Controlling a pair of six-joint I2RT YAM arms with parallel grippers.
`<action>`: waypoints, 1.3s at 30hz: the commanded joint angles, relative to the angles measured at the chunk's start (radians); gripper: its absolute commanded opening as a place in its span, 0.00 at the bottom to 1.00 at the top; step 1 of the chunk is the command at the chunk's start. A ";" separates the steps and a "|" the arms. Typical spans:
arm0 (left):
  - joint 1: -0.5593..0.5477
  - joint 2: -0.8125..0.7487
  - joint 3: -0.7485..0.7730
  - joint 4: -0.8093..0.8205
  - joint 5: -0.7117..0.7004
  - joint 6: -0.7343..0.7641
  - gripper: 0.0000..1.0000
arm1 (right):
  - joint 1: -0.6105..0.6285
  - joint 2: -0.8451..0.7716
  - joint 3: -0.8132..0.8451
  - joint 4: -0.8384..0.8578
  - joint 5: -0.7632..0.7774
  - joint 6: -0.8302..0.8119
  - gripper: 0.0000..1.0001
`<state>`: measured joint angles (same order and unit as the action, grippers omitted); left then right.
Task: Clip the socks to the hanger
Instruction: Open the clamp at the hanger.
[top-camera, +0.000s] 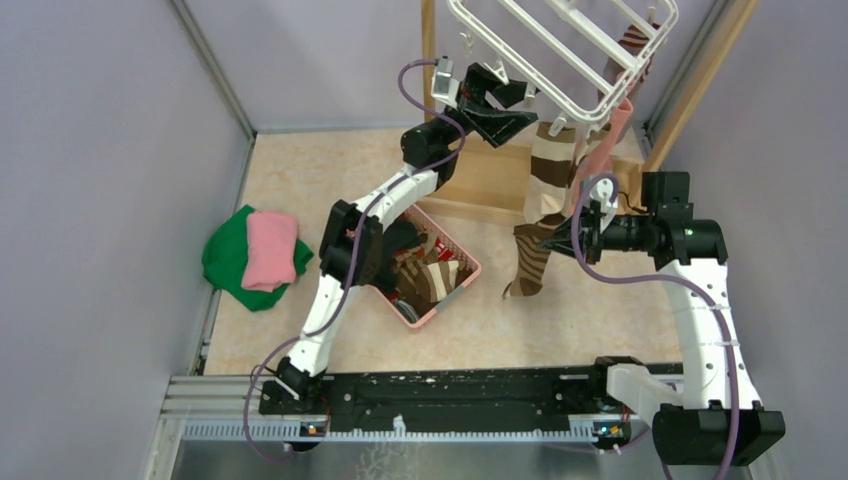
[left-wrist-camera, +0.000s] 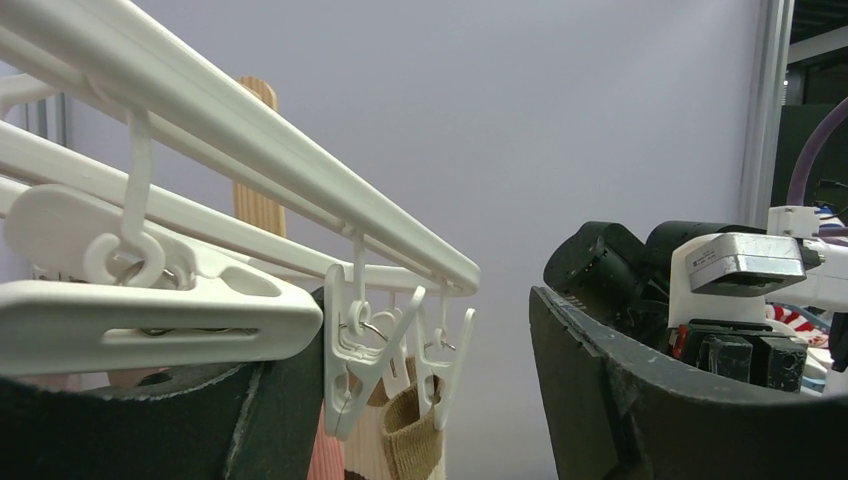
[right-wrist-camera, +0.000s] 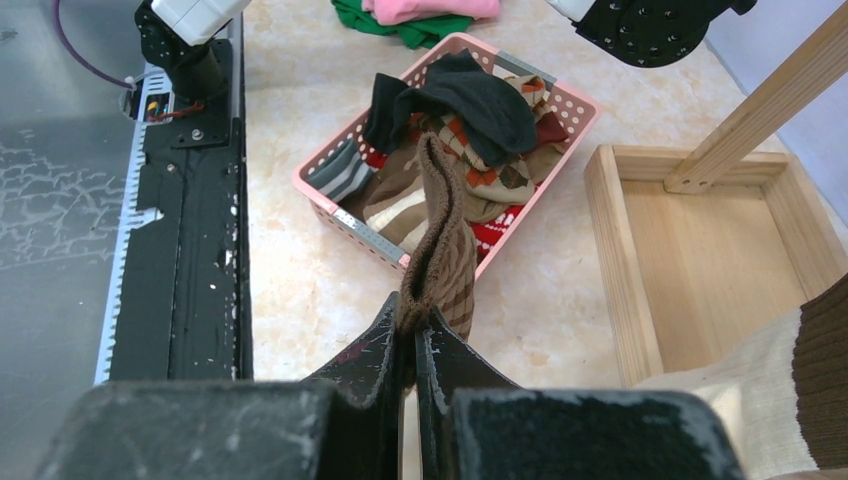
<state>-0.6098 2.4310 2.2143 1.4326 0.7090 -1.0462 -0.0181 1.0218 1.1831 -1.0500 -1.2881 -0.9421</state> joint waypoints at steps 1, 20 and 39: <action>-0.008 -0.019 0.035 0.015 -0.023 0.016 0.75 | -0.009 -0.020 0.008 -0.007 -0.037 -0.027 0.00; -0.007 -0.028 0.031 -0.004 -0.073 0.024 0.71 | -0.009 -0.023 0.009 -0.018 -0.039 -0.037 0.00; -0.006 -0.041 0.029 -0.009 -0.076 0.038 0.55 | -0.009 -0.022 0.009 -0.022 -0.039 -0.041 0.00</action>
<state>-0.6151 2.4310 2.2143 1.4033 0.6472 -1.0172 -0.0181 1.0206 1.1831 -1.0672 -1.2884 -0.9607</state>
